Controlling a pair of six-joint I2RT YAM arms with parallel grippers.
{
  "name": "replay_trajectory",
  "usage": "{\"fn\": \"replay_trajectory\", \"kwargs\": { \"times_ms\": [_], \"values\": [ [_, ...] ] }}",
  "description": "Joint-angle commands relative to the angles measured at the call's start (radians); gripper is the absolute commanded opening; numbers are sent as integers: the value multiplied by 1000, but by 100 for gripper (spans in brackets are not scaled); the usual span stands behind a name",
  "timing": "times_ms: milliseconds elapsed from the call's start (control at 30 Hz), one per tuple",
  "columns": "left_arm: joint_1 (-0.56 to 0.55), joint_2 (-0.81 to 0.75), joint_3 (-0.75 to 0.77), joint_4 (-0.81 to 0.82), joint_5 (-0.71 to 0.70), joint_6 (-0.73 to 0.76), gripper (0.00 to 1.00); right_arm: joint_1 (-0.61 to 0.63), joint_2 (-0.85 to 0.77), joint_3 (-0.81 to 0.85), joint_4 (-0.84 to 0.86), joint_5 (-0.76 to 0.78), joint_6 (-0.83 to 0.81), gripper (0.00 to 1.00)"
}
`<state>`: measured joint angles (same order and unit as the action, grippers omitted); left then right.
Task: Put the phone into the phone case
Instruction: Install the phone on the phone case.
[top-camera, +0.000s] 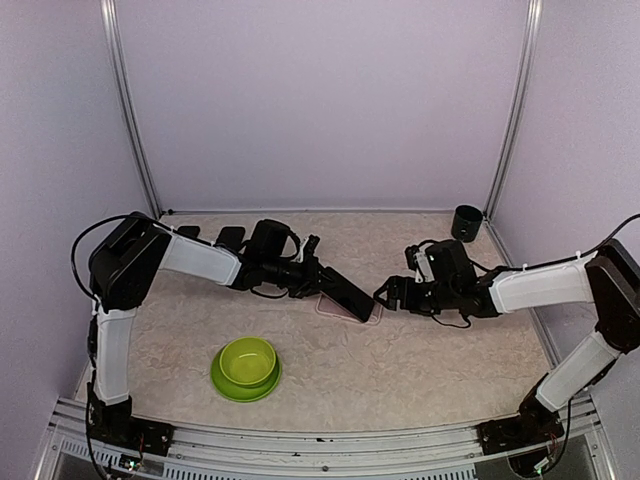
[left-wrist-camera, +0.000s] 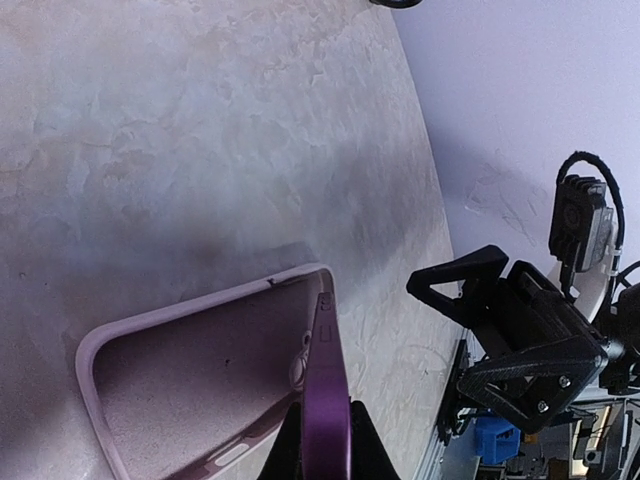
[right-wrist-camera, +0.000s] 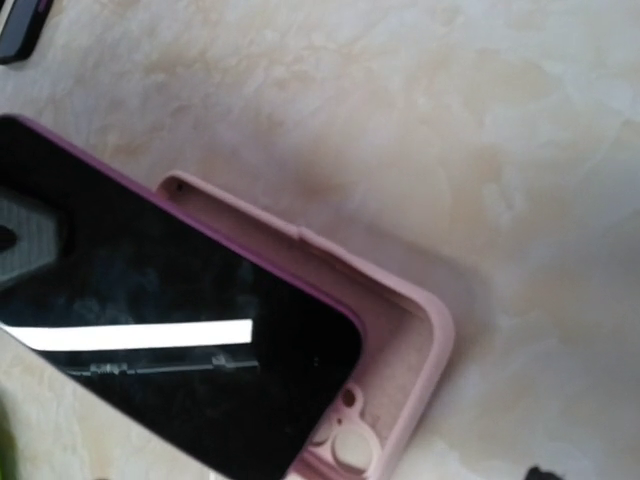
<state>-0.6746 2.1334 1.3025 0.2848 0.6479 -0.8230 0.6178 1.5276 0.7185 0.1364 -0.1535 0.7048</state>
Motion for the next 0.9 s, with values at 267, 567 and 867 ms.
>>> {"fn": "replay_trajectory", "kwargs": {
  "times_ms": [267,567,867],
  "values": [
    [-2,22,57,60,5,-31,0,-6,38,-16,52,-23,7,87],
    [-3,52,57,78,-1,-61,0,-6,62,-14,66,-28,8,87],
    [1,60,49,94,-27,-103,0,-7,75,-13,72,-31,9,87]
  ]
}}
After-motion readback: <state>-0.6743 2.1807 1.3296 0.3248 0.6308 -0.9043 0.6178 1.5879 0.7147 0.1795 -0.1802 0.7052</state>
